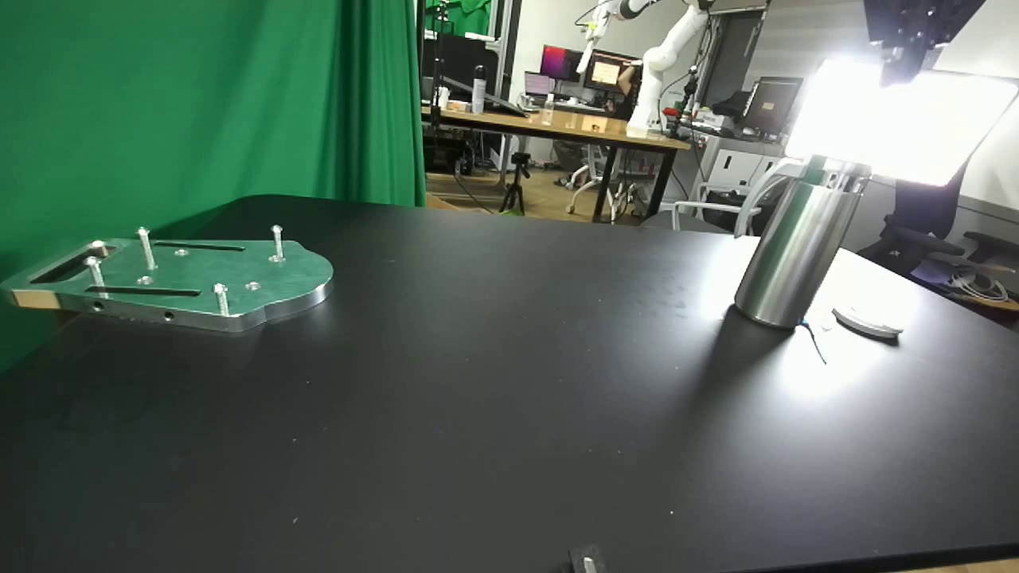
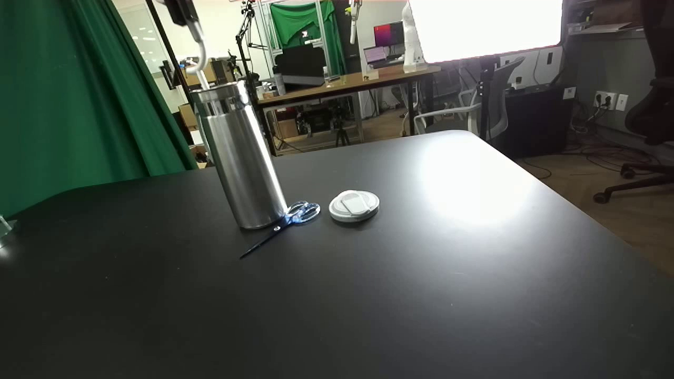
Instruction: Use the object to clean the bottle
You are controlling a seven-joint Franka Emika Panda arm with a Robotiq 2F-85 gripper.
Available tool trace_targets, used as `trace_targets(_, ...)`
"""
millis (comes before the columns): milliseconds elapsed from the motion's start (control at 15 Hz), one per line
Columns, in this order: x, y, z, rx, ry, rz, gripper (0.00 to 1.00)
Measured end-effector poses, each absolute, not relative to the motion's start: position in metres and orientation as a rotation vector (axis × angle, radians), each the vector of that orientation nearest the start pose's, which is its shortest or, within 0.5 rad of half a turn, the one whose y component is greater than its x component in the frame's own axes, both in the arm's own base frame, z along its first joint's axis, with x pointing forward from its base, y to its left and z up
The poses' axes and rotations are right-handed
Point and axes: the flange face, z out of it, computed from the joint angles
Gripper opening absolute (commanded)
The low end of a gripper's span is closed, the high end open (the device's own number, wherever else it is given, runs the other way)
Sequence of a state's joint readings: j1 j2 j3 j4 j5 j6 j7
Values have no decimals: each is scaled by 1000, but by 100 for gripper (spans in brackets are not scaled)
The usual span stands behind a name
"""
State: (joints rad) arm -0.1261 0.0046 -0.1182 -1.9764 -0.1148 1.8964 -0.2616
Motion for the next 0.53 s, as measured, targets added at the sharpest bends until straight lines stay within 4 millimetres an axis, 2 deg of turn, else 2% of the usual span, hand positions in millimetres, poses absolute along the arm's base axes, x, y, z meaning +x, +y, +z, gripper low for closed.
trace_targets(333, 514, -116, 513, -3250, -165, 63, 4)
trace_targets(533, 507, -111, 530, -3258, -181, 24, 4)
